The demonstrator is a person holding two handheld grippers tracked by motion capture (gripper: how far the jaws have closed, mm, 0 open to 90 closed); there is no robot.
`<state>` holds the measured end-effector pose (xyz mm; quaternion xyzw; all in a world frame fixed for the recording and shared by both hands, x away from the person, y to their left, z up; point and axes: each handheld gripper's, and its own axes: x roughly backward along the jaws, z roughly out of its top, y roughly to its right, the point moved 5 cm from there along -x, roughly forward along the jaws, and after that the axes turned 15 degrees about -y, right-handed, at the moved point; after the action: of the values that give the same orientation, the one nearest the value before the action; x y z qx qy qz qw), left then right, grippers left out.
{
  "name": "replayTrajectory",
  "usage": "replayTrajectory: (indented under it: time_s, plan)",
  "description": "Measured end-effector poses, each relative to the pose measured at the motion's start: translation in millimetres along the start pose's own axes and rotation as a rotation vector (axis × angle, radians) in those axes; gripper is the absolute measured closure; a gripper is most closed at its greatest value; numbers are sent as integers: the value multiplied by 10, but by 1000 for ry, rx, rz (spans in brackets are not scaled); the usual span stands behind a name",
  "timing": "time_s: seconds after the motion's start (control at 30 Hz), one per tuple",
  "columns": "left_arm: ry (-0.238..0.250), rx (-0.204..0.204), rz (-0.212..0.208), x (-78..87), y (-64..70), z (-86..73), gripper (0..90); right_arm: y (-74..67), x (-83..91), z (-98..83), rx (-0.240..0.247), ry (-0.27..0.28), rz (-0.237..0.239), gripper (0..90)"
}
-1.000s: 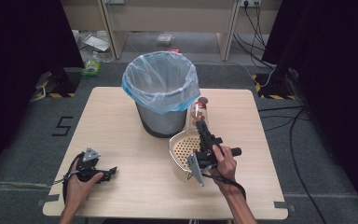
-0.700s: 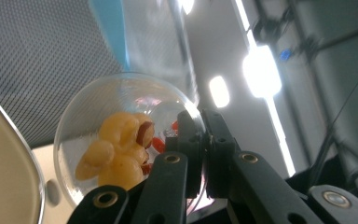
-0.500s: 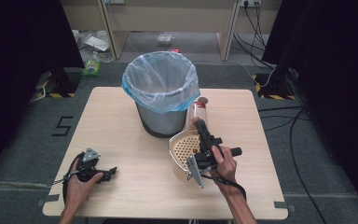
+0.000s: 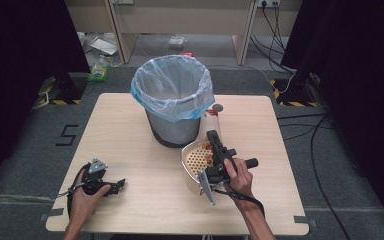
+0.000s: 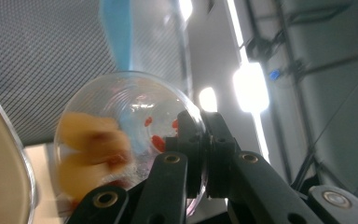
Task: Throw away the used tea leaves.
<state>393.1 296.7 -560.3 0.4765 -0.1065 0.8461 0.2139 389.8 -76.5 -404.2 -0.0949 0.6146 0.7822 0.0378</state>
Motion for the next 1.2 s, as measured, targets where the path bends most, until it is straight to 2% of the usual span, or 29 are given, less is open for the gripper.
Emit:
replayTrajectory:
  time_s: [0.13,0.27,0.33,0.37,0.4,0.43,0.47,0.53,0.57,0.67,0.73,0.77,0.8,0.83,0.87,0.9,0.93,0.97,1.0,1.03,1.07,1.1,1.17,1.2]
  plan:
    - [1,1,0,0,1,0,0,49,30,52,-1,25,-17,874]
    - [-1,-1,0,0,0,-1,0,48,36,60,-13,20,1,874]
    - [-1,-2,0,1,-1,-1,0,95,1,36,-82,-4,51,874]
    - [-1,-1,0,1,-1,0,0,148,-38,6,-173,-29,102,873]
    - [-1,-1,0,1,-1,0,0,148,-38,6,-173,-29,102,873]
    - [-1,-1,0,1,-1,-1,0,164,-58,-11,-199,-41,124,873]
    - [-1,-1,0,1,-1,-1,0,188,-95,-54,-254,-62,166,873]
    - [-1,-1,0,1,0,-1,0,205,-128,-105,-302,-84,202,873]
    - [-1,-1,0,1,-1,-1,0,222,-164,-178,-362,-110,242,873]
    - [-1,-1,0,1,0,-1,0,228,-190,-233,-401,-130,270,873]
    - [-1,-1,0,1,0,0,0,240,-229,-300,-423,-161,293,872]
    - [-1,-1,0,1,-1,0,0,255,-276,-360,-476,-177,328,873]
    - [-1,-1,0,1,0,-1,0,255,-276,-360,-476,-177,328,873]
    - [-1,-1,0,1,0,0,0,263,-297,-392,-505,-187,345,873]
    - [-1,-1,0,1,0,0,0,275,-344,-448,-564,-199,386,872]
    - [-1,-1,0,1,-1,-1,0,275,-344,-448,-564,-199,386,872]
    - [-1,-1,0,1,-1,0,0,287,-390,-512,-634,-215,424,872]
    - [-1,-1,0,1,-1,0,0,287,-390,-512,-634,-215,424,872]
    - [-1,-1,0,1,-1,0,0,291,-406,-537,-663,-220,438,872]
    - [-1,-1,0,1,-1,0,0,303,-443,-589,-710,-232,459,872]
    - [-1,-1,0,1,-1,0,0,308,-463,-614,-733,-243,472,872]
    - [-1,0,0,0,-1,0,0,333,-516,-673,-786,-254,497,872]
    - [-1,-1,0,1,-1,-1,0,342,-537,-693,-796,-259,508,872]
    - [-1,-1,0,0,-1,0,0,354,-570,-721,-819,-267,526,872]
